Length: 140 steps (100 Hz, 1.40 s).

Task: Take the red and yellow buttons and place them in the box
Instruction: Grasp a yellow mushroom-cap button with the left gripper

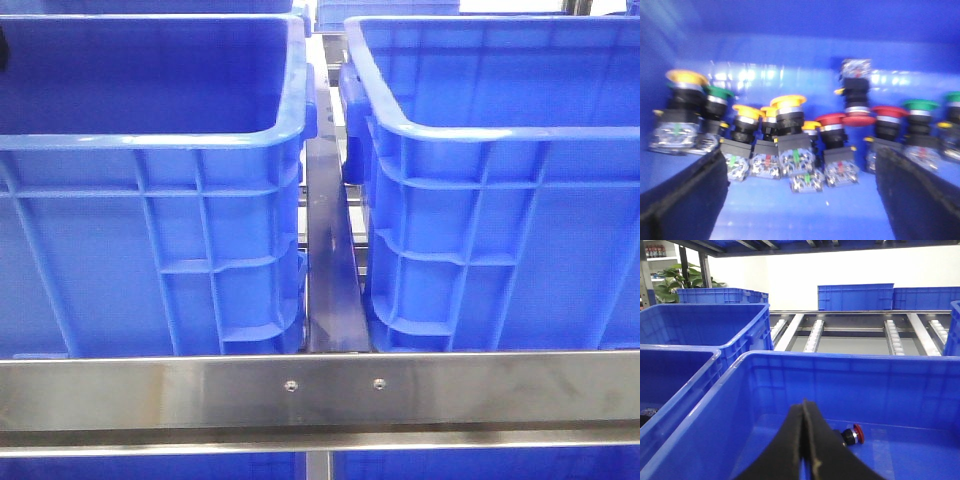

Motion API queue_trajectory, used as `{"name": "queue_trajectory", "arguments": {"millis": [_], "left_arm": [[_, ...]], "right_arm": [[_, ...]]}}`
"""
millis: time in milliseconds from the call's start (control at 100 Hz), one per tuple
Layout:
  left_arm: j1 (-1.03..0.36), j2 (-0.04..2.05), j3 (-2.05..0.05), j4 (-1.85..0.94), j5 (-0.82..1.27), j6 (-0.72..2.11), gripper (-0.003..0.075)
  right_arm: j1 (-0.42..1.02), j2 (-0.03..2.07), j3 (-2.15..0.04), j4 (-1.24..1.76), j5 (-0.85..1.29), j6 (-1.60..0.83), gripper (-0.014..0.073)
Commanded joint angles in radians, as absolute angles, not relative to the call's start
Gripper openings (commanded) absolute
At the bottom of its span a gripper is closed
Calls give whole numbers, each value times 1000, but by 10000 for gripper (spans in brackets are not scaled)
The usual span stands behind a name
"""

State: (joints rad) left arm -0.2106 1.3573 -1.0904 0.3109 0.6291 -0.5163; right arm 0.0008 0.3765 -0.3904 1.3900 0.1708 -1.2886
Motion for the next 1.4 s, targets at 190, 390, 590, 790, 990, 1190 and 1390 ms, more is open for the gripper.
{"name": "queue_trajectory", "arguments": {"millis": [190,390,590,790,990,1190,1390], "left_arm": [[-149,1501,-1168,286,546,-490,548],[-145,1568,-1177,286,542,-485,548],[-145,1616,-1177,286,522,-485,548],[-145,1652,-1177,286,503,-485,548],[-145,1669,-1177,286,494,-485,544],[-145,1678,-1177,284,503,-485,358],[-145,1668,-1177,284,507,-481,53]], "right_arm": [[1,378,-421,1403,151,-1295,-68],[1,378,-421,1403,151,-1295,-68],[1,378,-421,1403,151,-1295,-68],[1,378,-421,1403,151,-1295,-68],[1,378,-421,1403,151,-1295,-68],[1,378,-421,1403,151,-1295,-68],[1,378,-421,1403,151,-1295,-68]]}}
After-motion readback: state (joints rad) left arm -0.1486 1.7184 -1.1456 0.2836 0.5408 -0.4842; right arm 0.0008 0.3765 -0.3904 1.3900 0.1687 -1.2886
